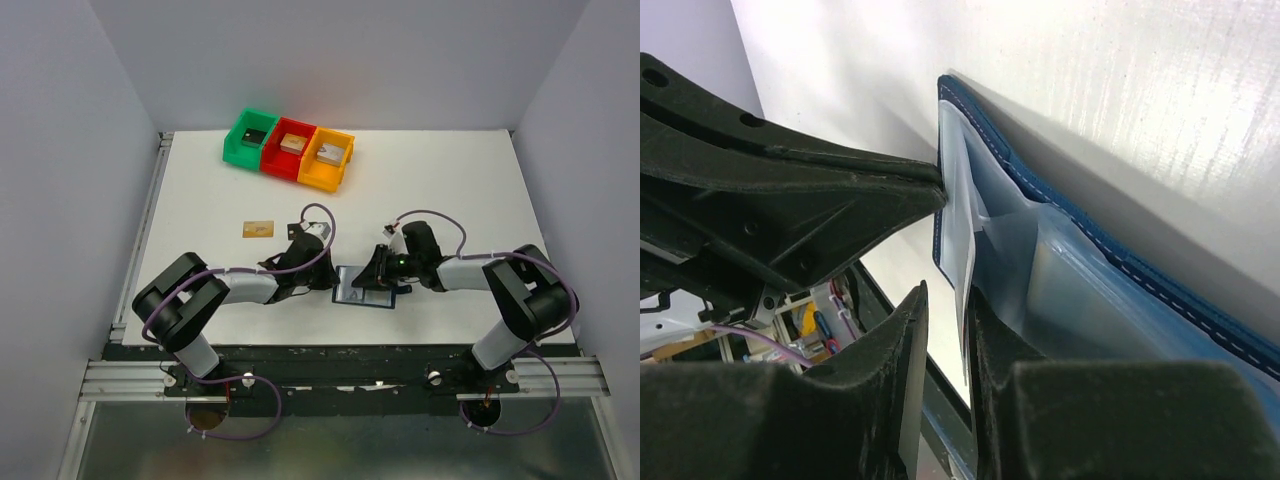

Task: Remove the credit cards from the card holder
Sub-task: Remove the credit card from the card holder.

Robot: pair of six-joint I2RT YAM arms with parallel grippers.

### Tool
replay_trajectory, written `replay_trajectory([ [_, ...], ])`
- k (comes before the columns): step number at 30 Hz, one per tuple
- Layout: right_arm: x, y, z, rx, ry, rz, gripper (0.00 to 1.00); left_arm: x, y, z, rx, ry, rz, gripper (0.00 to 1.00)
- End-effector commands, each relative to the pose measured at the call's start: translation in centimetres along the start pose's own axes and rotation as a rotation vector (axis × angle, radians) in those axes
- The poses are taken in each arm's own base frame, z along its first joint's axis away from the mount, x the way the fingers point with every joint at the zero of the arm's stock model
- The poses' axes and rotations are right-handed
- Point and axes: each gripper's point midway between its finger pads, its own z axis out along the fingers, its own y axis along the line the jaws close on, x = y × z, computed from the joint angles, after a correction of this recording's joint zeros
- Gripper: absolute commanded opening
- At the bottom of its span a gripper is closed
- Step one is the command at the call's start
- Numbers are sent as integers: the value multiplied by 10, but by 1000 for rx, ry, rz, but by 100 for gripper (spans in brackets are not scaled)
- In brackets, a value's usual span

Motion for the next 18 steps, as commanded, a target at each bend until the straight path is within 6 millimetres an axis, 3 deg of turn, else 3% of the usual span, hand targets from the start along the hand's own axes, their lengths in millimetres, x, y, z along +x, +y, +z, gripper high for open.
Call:
replay_trajectory([
  [1,-8,4,-5,11,-23,-35,28,41,35,-2,-109,131,-27,0],
  [18,-9,-1,-21,37,-50,-30,25,43,42,-1,-114,142,-58,0],
])
